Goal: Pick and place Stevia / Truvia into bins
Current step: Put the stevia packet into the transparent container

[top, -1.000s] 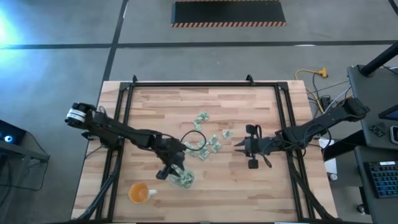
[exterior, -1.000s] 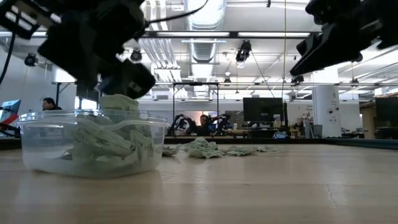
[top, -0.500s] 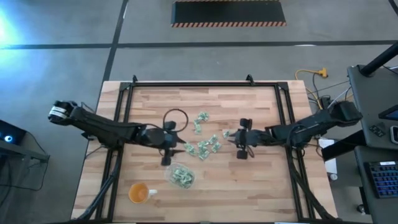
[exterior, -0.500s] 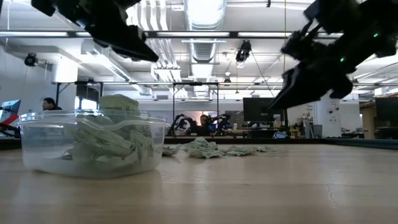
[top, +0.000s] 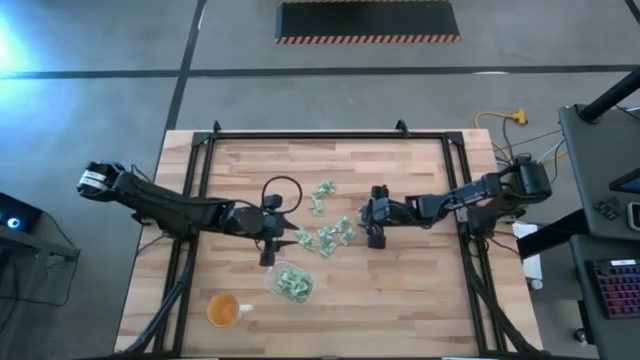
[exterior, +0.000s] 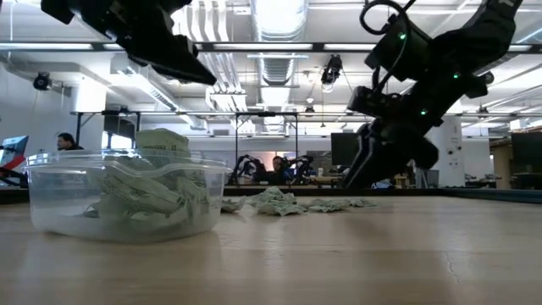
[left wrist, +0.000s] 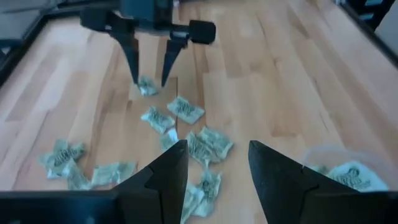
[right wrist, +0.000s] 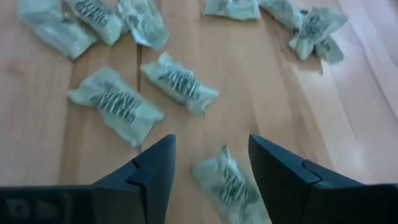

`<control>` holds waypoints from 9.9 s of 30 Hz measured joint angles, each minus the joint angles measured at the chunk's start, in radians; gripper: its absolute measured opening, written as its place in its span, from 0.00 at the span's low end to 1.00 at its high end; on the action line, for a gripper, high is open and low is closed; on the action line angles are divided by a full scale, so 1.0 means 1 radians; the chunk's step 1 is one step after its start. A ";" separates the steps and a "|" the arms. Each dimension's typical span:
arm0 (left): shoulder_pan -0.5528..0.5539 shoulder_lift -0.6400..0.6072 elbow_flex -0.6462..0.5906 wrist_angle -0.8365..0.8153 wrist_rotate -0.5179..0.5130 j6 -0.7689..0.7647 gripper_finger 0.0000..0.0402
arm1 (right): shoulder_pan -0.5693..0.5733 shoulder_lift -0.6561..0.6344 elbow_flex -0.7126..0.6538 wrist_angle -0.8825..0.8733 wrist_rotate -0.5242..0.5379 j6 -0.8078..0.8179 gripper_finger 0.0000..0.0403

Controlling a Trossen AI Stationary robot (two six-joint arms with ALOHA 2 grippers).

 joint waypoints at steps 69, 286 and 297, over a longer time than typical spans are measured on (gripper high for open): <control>0.000 0.001 -0.002 -0.008 0.000 0.002 0.38 | -0.094 0.049 0.005 -0.190 -0.243 0.127 0.41; 0.225 0.374 0.023 0.052 0.133 0.080 0.04 | 0.291 -0.567 -0.009 -0.408 -0.031 0.253 0.17; 0.226 0.447 0.028 0.156 0.167 0.104 0.41 | 0.291 -0.567 -0.010 -0.401 -0.029 0.252 0.17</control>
